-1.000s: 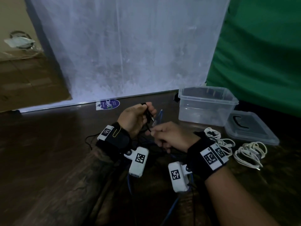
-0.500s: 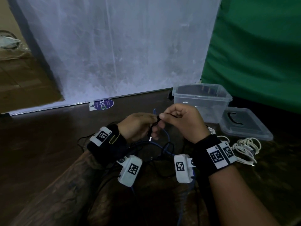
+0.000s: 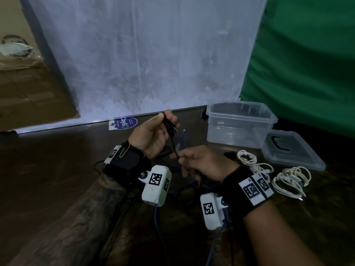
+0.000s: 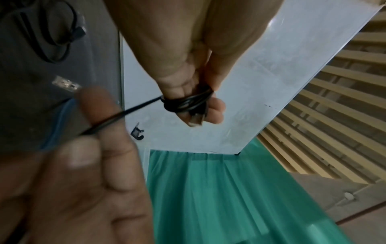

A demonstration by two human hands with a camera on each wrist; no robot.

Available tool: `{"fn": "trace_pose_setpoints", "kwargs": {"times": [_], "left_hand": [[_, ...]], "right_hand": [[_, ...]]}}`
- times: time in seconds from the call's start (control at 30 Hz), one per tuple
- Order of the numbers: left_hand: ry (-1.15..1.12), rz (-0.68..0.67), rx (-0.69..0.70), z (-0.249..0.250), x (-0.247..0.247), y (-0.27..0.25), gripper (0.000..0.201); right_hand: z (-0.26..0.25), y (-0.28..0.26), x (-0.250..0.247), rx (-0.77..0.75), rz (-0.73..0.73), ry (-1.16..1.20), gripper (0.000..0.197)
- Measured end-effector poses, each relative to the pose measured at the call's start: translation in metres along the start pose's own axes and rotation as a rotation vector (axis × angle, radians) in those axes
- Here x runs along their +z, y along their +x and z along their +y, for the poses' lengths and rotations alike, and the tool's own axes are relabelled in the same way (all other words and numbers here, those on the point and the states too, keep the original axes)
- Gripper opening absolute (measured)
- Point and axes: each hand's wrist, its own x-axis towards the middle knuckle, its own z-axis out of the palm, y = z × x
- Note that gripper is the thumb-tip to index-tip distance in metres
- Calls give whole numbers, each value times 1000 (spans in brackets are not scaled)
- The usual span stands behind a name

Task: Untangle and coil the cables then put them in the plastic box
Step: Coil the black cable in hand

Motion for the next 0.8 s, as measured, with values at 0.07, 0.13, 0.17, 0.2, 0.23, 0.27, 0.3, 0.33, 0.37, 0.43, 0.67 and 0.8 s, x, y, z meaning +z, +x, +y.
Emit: {"fn": "trace_pose_setpoints", "kwargs": {"times": [0.07, 0.13, 0.17, 0.2, 0.23, 0.27, 0.3, 0.33, 0.37, 0.43, 0.67, 0.8], "left_hand": [[117, 33, 45, 0, -7, 3, 25], [220, 86, 77, -5, -12, 4, 22], [293, 106, 93, -7, -13, 4, 21], [393, 110, 109, -10, -13, 3, 21], [517, 100, 120, -12, -12, 1, 20], [631, 75, 117, -14, -12, 0, 20], [717, 53, 94, -15, -11, -2, 20], [764, 31, 50, -16, -9, -3, 21], [797, 0, 0, -17, -7, -5, 22], [818, -84, -102, -18, -3, -8, 26], [702, -235, -263, -15, 14, -20, 26], [708, -312, -285, -13, 20, -23, 30]], "right_hand": [[-2, -1, 3, -40, 2, -72, 24], [-7, -2, 1, -82, 55, -93, 18], [-9, -3, -1, -108, 87, -98, 17], [-11, -4, -3, -133, 122, -103, 16], [-13, -5, -5, -154, 154, -104, 16], [-14, -6, -7, -172, 187, -91, 17], [-14, -6, -8, -184, 231, -62, 19], [-14, -5, -10, -194, 281, -22, 20], [-13, -5, -12, -206, 332, 14, 20], [-12, -3, -14, -246, 414, 46, 22], [-6, 2, -18, -332, 537, 53, 18], [-1, 8, -17, -351, 562, -8, 18]]}}
